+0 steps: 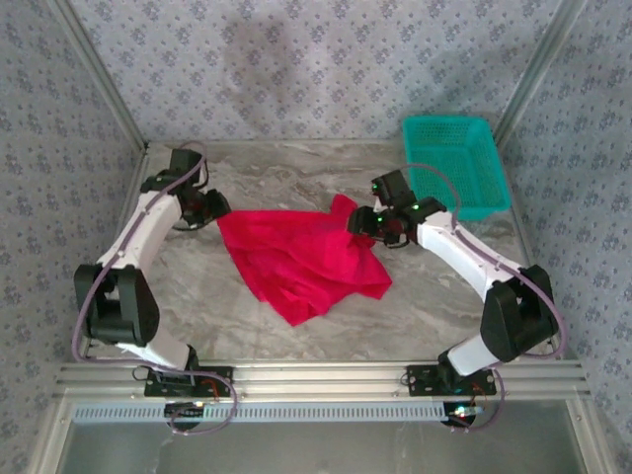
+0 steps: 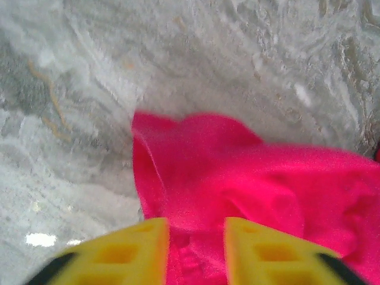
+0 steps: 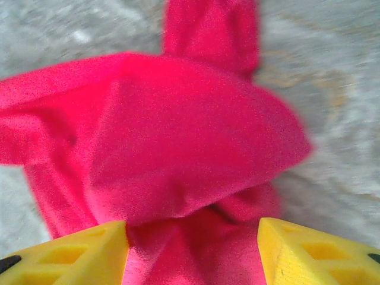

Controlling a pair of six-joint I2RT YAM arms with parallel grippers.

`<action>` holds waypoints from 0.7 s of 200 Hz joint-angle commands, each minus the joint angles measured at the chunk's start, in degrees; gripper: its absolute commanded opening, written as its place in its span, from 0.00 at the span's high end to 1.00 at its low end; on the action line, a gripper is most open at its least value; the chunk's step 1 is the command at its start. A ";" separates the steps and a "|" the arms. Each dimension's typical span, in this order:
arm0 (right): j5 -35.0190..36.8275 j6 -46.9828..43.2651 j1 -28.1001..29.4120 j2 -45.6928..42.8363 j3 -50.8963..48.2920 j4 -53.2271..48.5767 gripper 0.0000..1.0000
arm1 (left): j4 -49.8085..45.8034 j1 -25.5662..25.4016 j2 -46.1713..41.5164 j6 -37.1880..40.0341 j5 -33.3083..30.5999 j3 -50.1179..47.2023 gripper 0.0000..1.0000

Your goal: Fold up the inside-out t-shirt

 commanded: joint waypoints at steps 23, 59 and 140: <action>-5.62 -5.45 -3.78 5.39 -1.37 0.40 0.38 | 7.39 -4.36 -5.68 -2.73 5.03 -13.57 0.44; -10.46 -0.79 -4.61 11.42 -2.25 9.33 0.38 | 19.85 -9.49 -0.85 -8.80 10.95 -21.53 0.39; -2.25 -6.41 -4.92 9.21 10.35 -1.06 1.00 | 16.21 -10.08 9.79 -6.67 8.19 -10.86 1.00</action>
